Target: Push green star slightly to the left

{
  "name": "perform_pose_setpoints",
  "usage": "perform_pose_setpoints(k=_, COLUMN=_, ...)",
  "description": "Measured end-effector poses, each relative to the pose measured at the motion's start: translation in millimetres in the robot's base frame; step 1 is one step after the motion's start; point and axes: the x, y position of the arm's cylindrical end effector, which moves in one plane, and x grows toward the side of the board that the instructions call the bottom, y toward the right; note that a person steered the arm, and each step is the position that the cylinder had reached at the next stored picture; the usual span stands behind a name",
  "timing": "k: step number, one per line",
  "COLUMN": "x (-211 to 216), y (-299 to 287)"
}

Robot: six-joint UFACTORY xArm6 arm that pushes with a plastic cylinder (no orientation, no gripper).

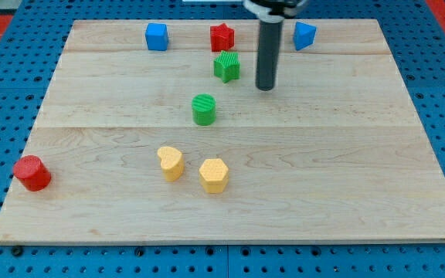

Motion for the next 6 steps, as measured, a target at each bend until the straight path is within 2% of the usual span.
perform_pose_setpoints(k=2, x=-43.8, y=-9.3)
perform_pose_setpoints(k=3, x=-51.6, y=-24.1)
perform_pose_setpoints(k=5, x=-51.0, y=-64.4)
perform_pose_setpoints(k=6, x=-34.2, y=-56.9)
